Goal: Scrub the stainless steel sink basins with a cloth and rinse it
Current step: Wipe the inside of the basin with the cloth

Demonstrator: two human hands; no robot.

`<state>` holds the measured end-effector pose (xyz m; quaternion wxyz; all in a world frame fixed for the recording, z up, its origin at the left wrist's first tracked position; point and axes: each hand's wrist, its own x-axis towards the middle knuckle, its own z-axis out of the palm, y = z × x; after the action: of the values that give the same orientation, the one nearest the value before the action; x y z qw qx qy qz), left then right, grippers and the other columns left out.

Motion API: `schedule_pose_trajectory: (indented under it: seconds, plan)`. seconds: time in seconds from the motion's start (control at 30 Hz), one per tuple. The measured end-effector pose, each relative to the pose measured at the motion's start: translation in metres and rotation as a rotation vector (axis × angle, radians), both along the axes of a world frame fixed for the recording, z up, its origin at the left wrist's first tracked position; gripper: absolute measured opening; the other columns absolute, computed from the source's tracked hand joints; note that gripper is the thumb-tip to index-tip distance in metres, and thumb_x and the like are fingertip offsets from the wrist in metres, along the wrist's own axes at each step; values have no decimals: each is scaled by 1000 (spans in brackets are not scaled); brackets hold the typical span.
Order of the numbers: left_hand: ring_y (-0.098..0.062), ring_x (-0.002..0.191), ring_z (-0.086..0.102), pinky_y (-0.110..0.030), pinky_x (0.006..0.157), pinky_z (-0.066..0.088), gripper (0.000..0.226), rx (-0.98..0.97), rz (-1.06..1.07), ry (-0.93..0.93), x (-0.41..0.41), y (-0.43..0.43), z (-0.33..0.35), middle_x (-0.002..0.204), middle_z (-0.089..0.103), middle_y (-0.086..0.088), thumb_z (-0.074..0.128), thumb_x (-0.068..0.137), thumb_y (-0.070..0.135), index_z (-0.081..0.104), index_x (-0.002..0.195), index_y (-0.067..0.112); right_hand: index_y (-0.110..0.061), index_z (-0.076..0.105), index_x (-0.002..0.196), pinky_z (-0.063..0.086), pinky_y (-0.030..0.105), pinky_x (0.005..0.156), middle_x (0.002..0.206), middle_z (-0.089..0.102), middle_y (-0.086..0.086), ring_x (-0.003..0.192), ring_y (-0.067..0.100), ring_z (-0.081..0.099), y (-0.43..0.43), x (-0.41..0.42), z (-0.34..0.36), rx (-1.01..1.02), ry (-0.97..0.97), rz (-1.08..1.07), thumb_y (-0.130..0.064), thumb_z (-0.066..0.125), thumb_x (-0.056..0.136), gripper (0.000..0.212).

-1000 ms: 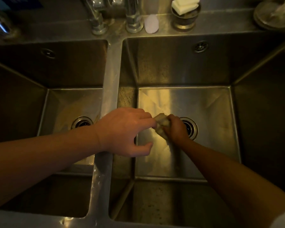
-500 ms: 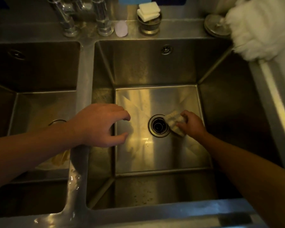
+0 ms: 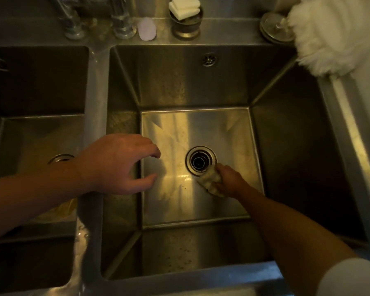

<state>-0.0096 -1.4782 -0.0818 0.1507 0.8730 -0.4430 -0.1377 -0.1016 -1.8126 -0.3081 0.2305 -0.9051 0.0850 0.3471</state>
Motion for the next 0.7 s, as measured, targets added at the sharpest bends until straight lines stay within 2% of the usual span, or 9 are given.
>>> schedule_pose_trajectory:
  seconds: [0.13, 0.2, 0.27, 0.37, 0.47, 0.53, 0.7]
  plan:
    - [-5, 97, 60, -30, 78, 54, 54, -1, 4, 22, 1, 1, 1, 109, 64, 13, 51, 83, 67, 61, 121, 30, -14, 47, 134, 36, 26, 83, 127, 55, 13, 115, 31, 56, 1, 4, 3, 28, 7, 49, -29, 73, 83, 59]
    - [-5, 97, 60, -30, 78, 54, 54, 1, 2, 27, 1, 2, 0, 109, 64, 13, 51, 83, 67, 62, 121, 30, -11, 50, 132, 35, 25, 81, 126, 57, 14, 114, 32, 57, -16, 4, 4, 19, -56, -35, -34, 72, 79, 61]
    - [-5, 96, 60, -30, 77, 53, 53, -5, 1, 28, 1, 1, 0, 107, 64, 13, 52, 84, 66, 63, 120, 29, -9, 54, 120, 30, 24, 71, 112, 61, 12, 104, 31, 61, -35, 2, 4, -2, -136, -174, -38, 72, 76, 56]
    - [-5, 95, 60, -29, 76, 53, 52, -17, 3, 32, 1, 1, 0, 106, 65, 12, 52, 84, 65, 64, 119, 28, -11, 53, 111, 31, 25, 68, 99, 59, 7, 95, 31, 62, -53, 0, 2, -72, -141, -269, -27, 77, 80, 43]
    - [-6, 94, 60, -26, 75, 50, 52, -15, 2, 34, 1, 1, 0, 106, 65, 12, 51, 84, 64, 64, 119, 27, -12, 50, 120, 38, 30, 74, 112, 59, 14, 102, 35, 60, -46, -4, -1, -95, -125, -207, -30, 74, 82, 49]
    - [-7, 95, 60, -27, 76, 50, 52, -7, 7, 38, 1, 0, 1, 106, 65, 11, 50, 85, 65, 63, 119, 28, -11, 48, 130, 41, 32, 84, 123, 56, 15, 112, 35, 57, -31, -6, 0, -49, -91, -104, -28, 74, 83, 57]
    - [-8, 95, 61, -29, 76, 53, 54, 0, 14, 31, 0, 0, 4, 106, 65, 10, 50, 84, 65, 63, 120, 27, -18, 47, 139, 40, 28, 94, 135, 53, 10, 120, 29, 55, 10, 2, 6, 69, -3, 166, -32, 74, 83, 63]
